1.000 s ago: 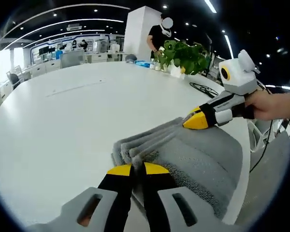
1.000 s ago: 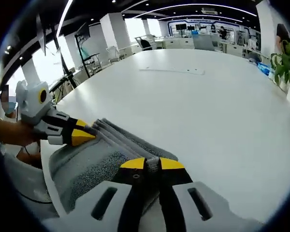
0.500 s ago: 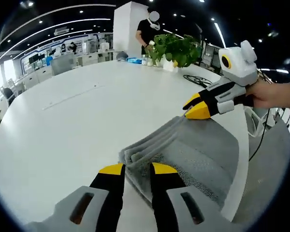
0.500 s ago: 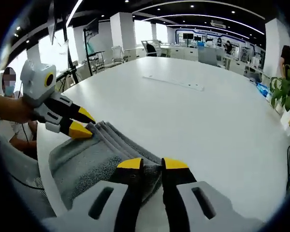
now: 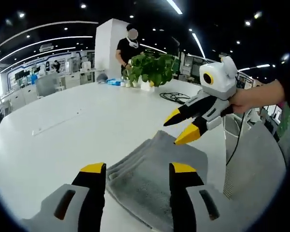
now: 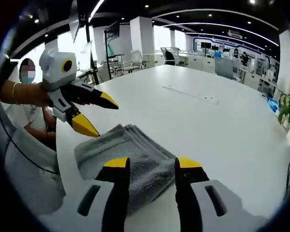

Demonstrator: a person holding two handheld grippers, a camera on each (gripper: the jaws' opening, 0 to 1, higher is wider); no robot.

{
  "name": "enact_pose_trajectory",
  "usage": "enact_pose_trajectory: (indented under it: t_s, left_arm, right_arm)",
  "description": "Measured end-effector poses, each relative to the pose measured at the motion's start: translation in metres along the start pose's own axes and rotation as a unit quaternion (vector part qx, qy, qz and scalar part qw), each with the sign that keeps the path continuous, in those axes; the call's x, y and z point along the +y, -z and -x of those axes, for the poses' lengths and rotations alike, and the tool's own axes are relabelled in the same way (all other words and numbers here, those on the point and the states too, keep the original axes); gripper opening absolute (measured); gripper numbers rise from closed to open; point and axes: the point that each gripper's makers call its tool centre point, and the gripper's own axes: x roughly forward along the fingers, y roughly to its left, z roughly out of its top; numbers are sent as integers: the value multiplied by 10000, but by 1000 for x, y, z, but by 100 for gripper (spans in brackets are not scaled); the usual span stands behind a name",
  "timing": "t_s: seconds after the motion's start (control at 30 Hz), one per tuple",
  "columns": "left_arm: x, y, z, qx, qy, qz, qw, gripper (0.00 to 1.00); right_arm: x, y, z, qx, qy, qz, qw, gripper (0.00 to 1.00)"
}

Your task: Fold the towel on the table until its edges align and the towel forms a compact rectangular stack.

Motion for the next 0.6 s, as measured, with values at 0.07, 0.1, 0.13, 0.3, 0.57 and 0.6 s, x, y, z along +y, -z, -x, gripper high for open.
enact_pose_trajectory:
  t_s: [0.07, 0.1, 0.13, 0.3, 0.57, 0.6]
  left_arm:
    - [-10, 8, 2, 108, 63, -87, 9999, 63]
    - [-12, 12, 3, 154, 76, -92, 9998, 64]
    - [-14, 19, 5, 202, 125, -82, 9997, 64]
    - [-18, 38, 13, 251, 172, 317, 9990, 63]
    - [-25, 48, 16, 432, 281, -6, 9987, 62]
    - [-27, 51, 16, 455, 319, -42, 9984, 62]
  right_arm:
    - [13, 5, 6, 41, -143, 72, 9999, 44]
    - [14, 10, 5, 70, -202, 125, 9997, 48]
    - [20, 16, 7, 139, -309, 156, 9993, 50]
    - [32, 31, 17, 322, -451, 365, 9978, 54]
    - [44, 31, 22, 361, -501, 929, 9938, 53]
    - [46, 30, 22, 351, -524, 936, 9936, 53]
